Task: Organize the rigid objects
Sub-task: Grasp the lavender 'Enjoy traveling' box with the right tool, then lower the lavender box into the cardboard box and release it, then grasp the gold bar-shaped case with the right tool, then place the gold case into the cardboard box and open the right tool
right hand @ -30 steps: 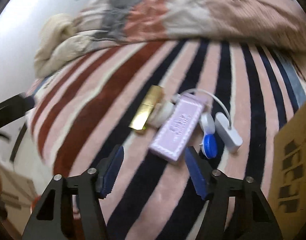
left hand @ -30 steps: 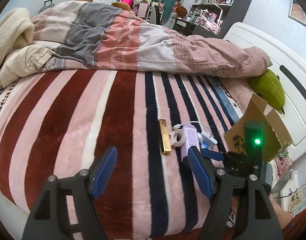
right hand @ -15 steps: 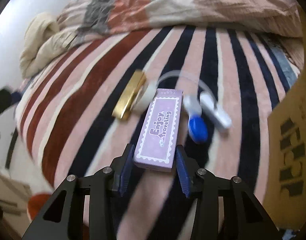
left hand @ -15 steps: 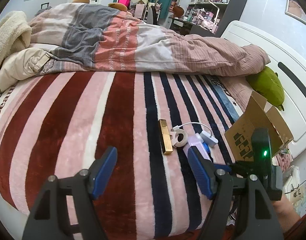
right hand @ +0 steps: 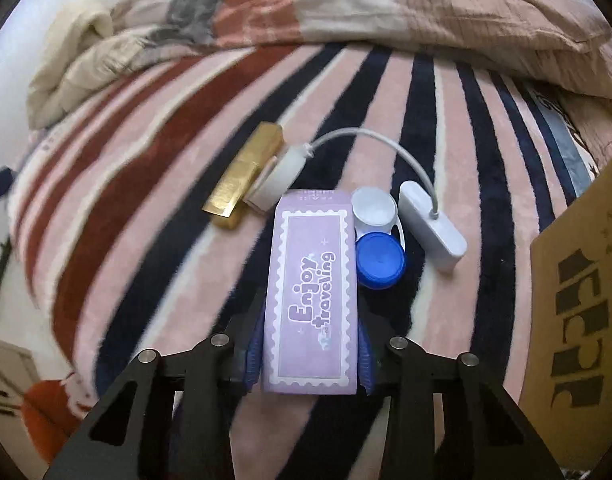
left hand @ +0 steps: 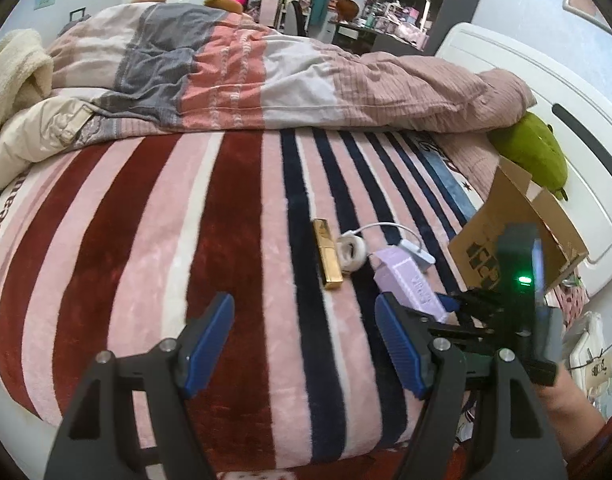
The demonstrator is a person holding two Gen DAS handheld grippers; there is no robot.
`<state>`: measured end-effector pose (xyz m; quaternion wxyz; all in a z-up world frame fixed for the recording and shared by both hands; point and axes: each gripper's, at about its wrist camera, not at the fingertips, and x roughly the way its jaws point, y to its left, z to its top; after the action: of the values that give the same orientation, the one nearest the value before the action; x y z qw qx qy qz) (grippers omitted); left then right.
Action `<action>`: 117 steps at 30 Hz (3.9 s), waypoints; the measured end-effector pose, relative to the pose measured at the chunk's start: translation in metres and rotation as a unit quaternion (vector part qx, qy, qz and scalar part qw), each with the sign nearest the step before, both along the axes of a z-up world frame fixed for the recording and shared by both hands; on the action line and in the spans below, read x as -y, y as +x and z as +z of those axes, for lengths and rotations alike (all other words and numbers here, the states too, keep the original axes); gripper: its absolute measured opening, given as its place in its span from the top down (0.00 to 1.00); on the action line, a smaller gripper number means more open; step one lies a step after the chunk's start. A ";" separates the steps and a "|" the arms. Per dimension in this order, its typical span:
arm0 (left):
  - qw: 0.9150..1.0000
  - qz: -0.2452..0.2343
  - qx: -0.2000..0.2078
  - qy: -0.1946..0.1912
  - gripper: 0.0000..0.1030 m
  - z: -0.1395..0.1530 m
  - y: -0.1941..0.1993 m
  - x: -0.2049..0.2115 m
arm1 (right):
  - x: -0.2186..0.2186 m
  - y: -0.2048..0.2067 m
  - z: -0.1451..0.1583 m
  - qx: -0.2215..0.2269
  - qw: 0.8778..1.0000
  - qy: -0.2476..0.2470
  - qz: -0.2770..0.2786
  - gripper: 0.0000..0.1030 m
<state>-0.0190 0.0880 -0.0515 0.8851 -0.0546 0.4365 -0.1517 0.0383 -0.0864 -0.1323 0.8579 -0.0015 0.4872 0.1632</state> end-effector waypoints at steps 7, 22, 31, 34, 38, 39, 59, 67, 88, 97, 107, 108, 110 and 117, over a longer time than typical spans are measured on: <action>0.997 -0.062 0.013 -0.042 0.32 0.026 0.009 0.046 | 0.021 -0.035 0.068 0.077 0.994 0.047 0.058 0.68; 0.967 -0.225 0.032 -0.117 0.55 0.089 0.075 0.227 | 0.152 -0.032 0.141 0.151 0.981 0.090 0.083 0.68; 0.959 -0.269 -0.034 -0.083 0.56 0.060 0.091 0.306 | 0.226 -0.018 0.108 0.064 0.994 0.081 0.037 0.68; 0.969 -0.242 -0.024 -0.041 0.38 0.061 0.088 0.308 | 0.225 -0.016 0.103 0.047 0.997 0.060 0.028 0.67; 0.974 -0.219 0.005 -0.048 0.30 0.073 0.083 0.280 | 0.221 -0.016 0.102 0.042 0.997 0.052 0.023 0.61; 0.977 -0.208 0.014 -0.047 0.30 0.079 0.081 0.268 | 0.217 -0.017 0.105 0.046 0.997 0.051 0.026 0.61; 0.997 0.070 0.009 0.002 0.29 0.011 0.046 -0.002 | -0.022 0.014 0.056 -0.009 0.975 0.110 0.192 0.60; 0.996 0.088 -0.005 0.023 0.29 -0.021 0.048 -0.023 | -0.056 0.055 -0.005 -0.006 0.992 0.076 0.096 0.64; 0.997 0.078 -0.021 0.003 0.29 -0.018 0.042 -0.025 | -0.085 0.041 -0.014 -0.026 0.981 0.038 0.188 0.87; 0.998 -0.012 0.029 -0.046 0.30 0.039 0.039 0.044 | -0.022 -0.003 0.082 0.068 0.970 0.113 0.202 0.87; 0.982 -0.160 0.054 -0.079 0.69 0.093 0.049 0.185 | 0.114 -0.046 0.147 0.168 0.962 0.161 0.142 0.87; 0.981 -0.174 0.052 -0.072 0.69 0.092 0.052 0.201 | 0.126 -0.045 0.146 0.167 0.963 0.162 0.133 0.87; 0.978 -0.197 0.042 -0.058 0.69 0.088 0.057 0.235 | 0.153 -0.045 0.141 0.159 0.968 0.160 0.111 0.87; 0.968 -0.247 -0.018 -0.039 0.69 0.062 0.075 0.302 | 0.214 -0.040 0.114 0.111 0.983 0.138 0.048 0.87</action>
<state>0.0558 -0.2144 0.0100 0.8095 0.0178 0.4458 -0.3817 -0.0017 -0.3006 -0.0182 0.8900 0.0756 0.3608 0.2684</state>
